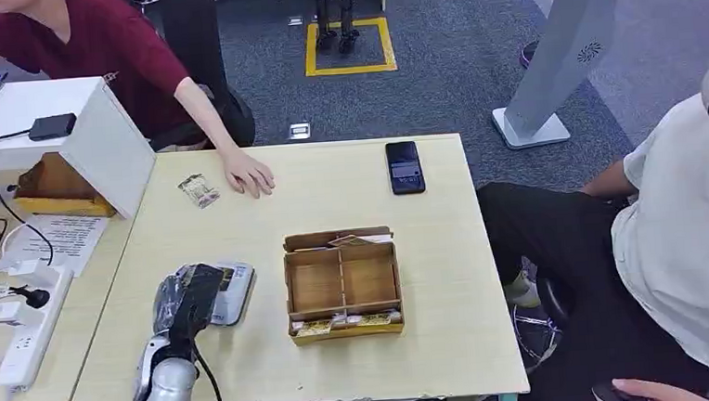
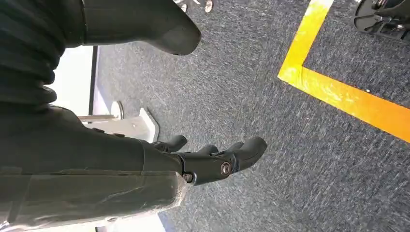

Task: Pass the card to the sensor for recognition and then transmit it.

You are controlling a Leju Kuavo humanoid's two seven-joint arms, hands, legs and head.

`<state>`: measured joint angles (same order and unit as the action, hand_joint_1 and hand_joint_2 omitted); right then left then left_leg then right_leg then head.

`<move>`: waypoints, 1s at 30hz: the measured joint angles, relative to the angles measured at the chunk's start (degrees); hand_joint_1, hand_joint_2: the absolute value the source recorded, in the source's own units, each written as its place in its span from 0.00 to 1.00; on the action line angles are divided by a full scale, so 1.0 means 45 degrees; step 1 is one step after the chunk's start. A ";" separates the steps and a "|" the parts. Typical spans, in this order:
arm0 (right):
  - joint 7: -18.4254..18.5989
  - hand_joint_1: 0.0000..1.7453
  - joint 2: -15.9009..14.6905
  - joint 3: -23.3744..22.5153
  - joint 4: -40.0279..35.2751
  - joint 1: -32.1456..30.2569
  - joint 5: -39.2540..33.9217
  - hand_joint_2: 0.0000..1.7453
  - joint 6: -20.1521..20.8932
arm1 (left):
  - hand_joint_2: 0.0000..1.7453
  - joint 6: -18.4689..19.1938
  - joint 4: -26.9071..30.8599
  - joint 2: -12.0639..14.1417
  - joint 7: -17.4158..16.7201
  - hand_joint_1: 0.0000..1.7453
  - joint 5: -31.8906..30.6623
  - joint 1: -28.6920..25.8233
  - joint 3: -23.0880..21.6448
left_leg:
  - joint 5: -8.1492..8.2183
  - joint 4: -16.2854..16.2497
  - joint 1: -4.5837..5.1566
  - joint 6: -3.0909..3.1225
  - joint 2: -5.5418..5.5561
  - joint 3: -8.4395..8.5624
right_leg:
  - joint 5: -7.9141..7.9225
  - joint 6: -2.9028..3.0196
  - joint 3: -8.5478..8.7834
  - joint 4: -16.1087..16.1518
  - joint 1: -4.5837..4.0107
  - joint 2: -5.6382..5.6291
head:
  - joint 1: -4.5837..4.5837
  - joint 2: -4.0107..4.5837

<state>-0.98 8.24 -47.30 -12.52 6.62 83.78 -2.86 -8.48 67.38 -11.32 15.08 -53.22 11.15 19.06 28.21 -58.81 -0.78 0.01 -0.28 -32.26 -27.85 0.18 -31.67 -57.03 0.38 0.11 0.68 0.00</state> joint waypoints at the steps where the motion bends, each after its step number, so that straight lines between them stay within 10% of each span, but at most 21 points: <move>1: -0.0005 0.00 0.0000 0.0000 0.0000 0.0000 0.0000 1.00 0.0000 | 1.00 -0.0005 -0.0019 0.0000 0.0000 1.00 -0.0069 0.0015 0.0000 | 0.0000 0.0000 0.0000 0.0000 0.0000 0.0000 | 0.0000 0.0000 0.0000 0.0000 0.0000 0.0000 | 0.0000 0.0000; 30: -0.0039 0.00 0.0000 -0.0015 0.0000 -0.0003 0.0053 1.00 -0.0068 | 1.00 -0.0389 -0.0714 -0.0015 -0.0219 1.00 -0.1331 0.0158 -0.0019 | 0.0000 0.0000 0.0000 0.0000 0.0000 0.0008 | 0.0000 0.0000 0.0006 0.0000 0.0000 0.0000 | 0.0000 0.0000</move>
<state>-1.16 8.24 -47.36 -12.52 6.61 84.02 -3.17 -10.23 64.17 -11.39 14.10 -59.21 11.86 18.97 28.21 -58.80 -0.78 0.01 -0.28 -32.23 -27.85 0.18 -31.65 -57.03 0.39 0.11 0.68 0.00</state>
